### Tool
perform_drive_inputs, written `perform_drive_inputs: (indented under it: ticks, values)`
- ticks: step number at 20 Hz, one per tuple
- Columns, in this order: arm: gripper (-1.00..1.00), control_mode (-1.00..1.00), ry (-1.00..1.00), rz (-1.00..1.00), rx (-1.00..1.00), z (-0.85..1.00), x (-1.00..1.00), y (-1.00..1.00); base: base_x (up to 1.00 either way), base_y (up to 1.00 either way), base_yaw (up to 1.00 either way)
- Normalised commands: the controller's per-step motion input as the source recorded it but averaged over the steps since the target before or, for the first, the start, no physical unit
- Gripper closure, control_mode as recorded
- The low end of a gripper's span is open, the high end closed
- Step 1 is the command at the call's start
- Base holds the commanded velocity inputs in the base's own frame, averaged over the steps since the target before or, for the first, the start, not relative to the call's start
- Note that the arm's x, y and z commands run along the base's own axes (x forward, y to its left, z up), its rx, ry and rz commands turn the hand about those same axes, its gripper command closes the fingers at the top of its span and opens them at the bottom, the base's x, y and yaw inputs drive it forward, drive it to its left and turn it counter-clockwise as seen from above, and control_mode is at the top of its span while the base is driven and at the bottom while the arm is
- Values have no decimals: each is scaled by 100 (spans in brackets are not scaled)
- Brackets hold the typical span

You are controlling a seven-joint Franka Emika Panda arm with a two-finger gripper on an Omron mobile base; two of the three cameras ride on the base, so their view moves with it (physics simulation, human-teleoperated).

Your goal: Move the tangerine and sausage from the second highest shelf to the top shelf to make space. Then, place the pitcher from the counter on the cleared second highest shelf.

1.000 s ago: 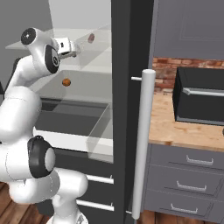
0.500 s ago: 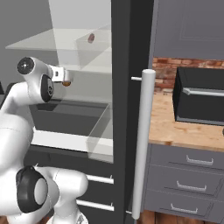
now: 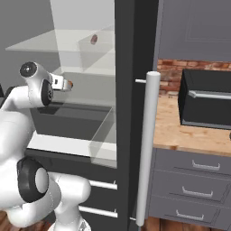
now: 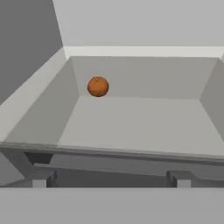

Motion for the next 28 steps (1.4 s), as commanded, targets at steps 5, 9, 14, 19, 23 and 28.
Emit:
perform_drive_inputs:
  ticks: [5, 9, 14, 19, 23, 28]
  values:
    - [-100, -100, 14, 0, 0, -29, 53, 32, 0, 0, 0]
    - [-100, -100, 0, 0, 0, -46, 54, 7, 0, 0, 0]
    - [-100, -100, -8, 0, 0, -34, 52, 0, 0, 0, 0]
    - [-100, -100, -4, 0, 0, -21, 65, 8, 0, 0, 0]
    - [-100, -100, 0, 0, 0, -16, 70, 27, 0, 0, 0]
    - [-100, -100, 0, 0, 0, -9, 69, 26, 0, 0, 0]
